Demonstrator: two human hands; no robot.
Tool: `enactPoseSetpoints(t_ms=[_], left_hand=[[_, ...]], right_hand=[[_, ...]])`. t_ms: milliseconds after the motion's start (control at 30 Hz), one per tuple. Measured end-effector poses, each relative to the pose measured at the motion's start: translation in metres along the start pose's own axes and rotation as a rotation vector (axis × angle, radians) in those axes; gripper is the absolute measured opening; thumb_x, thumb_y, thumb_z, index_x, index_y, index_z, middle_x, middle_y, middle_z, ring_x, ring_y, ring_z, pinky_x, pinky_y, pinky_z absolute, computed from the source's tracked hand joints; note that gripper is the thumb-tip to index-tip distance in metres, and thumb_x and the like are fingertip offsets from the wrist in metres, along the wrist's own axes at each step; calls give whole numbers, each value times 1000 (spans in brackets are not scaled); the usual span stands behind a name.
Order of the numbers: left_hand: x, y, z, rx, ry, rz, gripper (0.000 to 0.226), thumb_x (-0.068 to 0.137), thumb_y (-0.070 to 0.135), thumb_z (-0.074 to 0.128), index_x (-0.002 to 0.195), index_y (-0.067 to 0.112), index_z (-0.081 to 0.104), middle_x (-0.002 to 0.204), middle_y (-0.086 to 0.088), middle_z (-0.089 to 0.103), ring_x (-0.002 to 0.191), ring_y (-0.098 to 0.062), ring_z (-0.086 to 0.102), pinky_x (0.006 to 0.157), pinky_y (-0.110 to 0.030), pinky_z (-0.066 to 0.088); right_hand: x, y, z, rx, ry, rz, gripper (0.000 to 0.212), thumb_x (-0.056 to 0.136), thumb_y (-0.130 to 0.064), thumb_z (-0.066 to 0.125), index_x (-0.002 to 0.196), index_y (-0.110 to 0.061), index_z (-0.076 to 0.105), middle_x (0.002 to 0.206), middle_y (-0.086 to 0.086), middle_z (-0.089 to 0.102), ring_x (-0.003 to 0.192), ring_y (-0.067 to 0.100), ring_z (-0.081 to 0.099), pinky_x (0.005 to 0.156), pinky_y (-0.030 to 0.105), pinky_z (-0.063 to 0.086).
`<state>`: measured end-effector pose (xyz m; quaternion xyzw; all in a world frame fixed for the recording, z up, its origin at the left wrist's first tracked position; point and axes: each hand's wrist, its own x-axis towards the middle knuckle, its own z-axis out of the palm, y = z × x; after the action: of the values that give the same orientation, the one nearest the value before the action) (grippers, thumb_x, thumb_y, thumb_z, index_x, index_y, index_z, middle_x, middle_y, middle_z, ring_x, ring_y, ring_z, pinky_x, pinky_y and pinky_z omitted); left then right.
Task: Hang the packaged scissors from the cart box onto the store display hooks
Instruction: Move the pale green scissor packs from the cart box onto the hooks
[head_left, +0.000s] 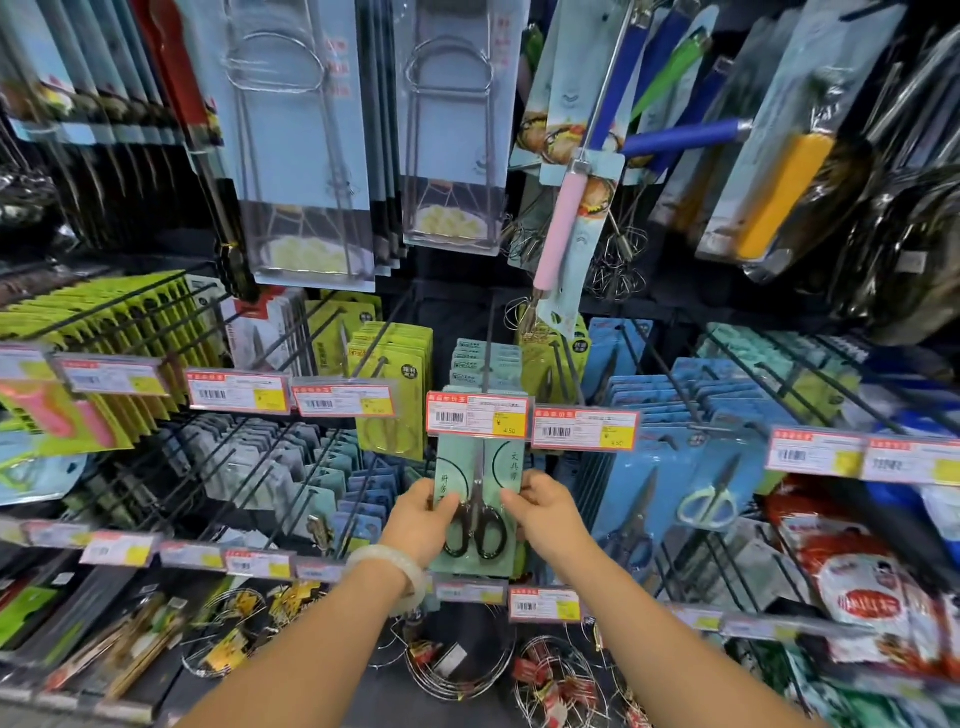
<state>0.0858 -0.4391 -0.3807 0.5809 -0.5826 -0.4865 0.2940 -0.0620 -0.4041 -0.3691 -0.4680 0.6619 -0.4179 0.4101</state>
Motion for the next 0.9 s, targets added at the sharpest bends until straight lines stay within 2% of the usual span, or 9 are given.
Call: enactPoseSetpoints(t_ms=[100, 167, 233, 333, 500, 567, 633, 800, 900], left_hand=[[0, -4, 0, -9, -7, -28, 22, 95, 26, 52, 108, 10, 59, 109, -15, 63, 99, -28, 60, 93, -41, 47], [1, -5, 0, -22, 4, -33, 27, 94, 27, 52, 111, 6, 59, 102, -13, 62, 91, -26, 58, 89, -38, 46], [4, -3, 1, -34, 17, -30, 22, 95, 26, 52, 102, 6, 59, 93, -12, 61, 82, -23, 55, 81, -35, 45], [14, -1, 3, -59, 35, -53, 24, 94, 26, 53, 106, 7, 60, 99, -11, 66, 89, -27, 60, 85, -36, 48], [24, 1, 10, 116, 51, -151, 51, 97, 27, 48, 142, 6, 35, 134, -17, 52, 118, -31, 53, 95, -35, 42], [23, -5, 18, 270, 17, -225, 60, 97, 28, 48, 146, 5, 23, 143, -18, 43, 125, -34, 48, 98, -37, 42], [20, -10, 31, 463, -62, -246, 60, 94, 30, 52, 142, 6, 28, 139, -18, 46, 123, -35, 49, 100, -38, 44], [4, 14, 93, 972, -240, 11, 57, 92, 30, 52, 141, 12, 29, 145, -14, 32, 134, -35, 33, 110, -43, 33], [-15, 47, 146, 1129, -325, 235, 55, 89, 25, 54, 138, 13, 33, 140, -13, 35, 132, -34, 33, 109, -45, 31]], right_hand=[[-1, 7, 3, 1, 8, -7, 5, 94, -10, 52, 91, -11, 56, 80, 10, 60, 70, 11, 51, 65, 13, 42], [0, 6, 3, 2, 23, -36, 9, 95, -10, 50, 88, -14, 53, 69, -1, 52, 61, 6, 45, 52, 5, 37], [5, 6, 4, -4, 40, -44, 9, 95, -10, 50, 87, -15, 53, 67, -6, 48, 59, 4, 43, 50, 7, 36], [18, 5, 5, -51, 35, 2, 7, 95, -16, 48, 95, -10, 52, 68, -2, 46, 59, 9, 42, 55, 20, 35], [34, 12, 2, -183, 50, 173, 43, 97, -32, 44, 133, -10, 39, 108, 6, 57, 87, 19, 51, 76, 26, 38], [32, 25, -4, -294, 30, 225, 55, 95, -35, 47, 141, -9, 31, 114, 7, 57, 93, 18, 52, 78, 26, 39], [24, 39, -15, -433, 1, 240, 58, 94, -35, 49, 141, -6, 31, 126, 12, 54, 111, 24, 54, 88, 30, 42], [-14, 66, -78, -969, -32, 147, 48, 92, -25, 52, 133, -7, 34, 134, 17, 43, 125, 34, 41, 102, 40, 37], [-40, 83, -132, -1110, -26, 185, 46, 90, -17, 51, 132, -7, 34, 134, 17, 42, 126, 36, 39, 102, 43, 36]])
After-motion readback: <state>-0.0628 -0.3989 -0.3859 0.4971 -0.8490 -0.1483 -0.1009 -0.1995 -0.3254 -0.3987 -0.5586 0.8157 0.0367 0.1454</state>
